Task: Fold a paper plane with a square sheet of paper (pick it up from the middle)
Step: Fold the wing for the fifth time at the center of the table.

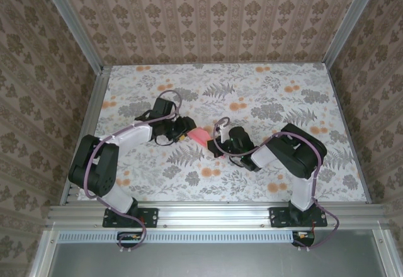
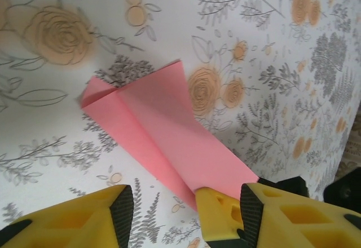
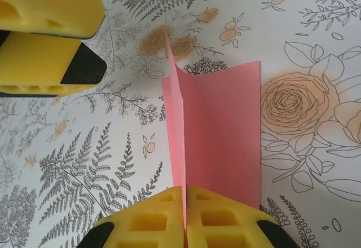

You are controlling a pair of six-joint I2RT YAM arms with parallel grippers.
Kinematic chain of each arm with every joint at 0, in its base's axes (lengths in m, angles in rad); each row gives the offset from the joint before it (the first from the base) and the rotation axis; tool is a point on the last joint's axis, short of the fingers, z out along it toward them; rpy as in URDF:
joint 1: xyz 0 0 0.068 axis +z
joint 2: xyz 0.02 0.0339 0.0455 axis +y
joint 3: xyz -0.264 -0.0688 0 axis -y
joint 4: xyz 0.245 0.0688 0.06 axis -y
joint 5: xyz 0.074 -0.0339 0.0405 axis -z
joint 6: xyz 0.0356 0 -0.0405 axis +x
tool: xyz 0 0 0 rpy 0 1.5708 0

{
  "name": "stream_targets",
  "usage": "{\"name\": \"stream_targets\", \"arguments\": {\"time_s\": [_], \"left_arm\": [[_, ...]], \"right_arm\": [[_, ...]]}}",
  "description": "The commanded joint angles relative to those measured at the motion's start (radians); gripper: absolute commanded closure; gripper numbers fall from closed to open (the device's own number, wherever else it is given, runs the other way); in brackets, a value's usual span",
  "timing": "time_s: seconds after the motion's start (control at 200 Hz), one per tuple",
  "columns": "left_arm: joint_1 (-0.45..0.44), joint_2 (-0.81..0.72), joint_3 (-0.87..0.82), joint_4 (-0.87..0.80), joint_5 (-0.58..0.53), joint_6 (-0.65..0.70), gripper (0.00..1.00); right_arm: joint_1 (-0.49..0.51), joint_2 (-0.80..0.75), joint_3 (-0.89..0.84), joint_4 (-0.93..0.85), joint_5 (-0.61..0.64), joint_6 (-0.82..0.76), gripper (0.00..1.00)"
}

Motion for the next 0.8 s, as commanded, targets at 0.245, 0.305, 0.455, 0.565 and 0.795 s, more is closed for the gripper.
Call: {"name": "stream_targets", "arguments": {"time_s": [0.245, 0.305, 0.455, 0.565, 0.795], "left_arm": [[-0.044, 0.085, 0.044, 0.106, 0.087, 0.041, 0.63], [-0.047, 0.094, 0.048, 0.102, 0.09, 0.042, 0.64], [-0.05, 0.108, 0.048, 0.102, 0.091, 0.039, 0.65], [-0.051, 0.119, 0.051, 0.102, 0.096, 0.042, 0.65], [-0.053, 0.143, 0.055, 0.085, 0.089, 0.042, 0.66]], "right_arm": [[-0.024, 0.059, -0.004, 0.067, -0.106, 0.11, 0.91], [-0.025, 0.064, -0.001, 0.067, -0.123, 0.115, 0.91], [-0.031, 0.071, 0.001, 0.059, -0.144, 0.12, 0.91], [-0.039, 0.076, 0.003, 0.049, -0.152, 0.132, 0.91], [-0.041, 0.079, 0.019, 0.005, -0.167, 0.135, 0.88]]}}
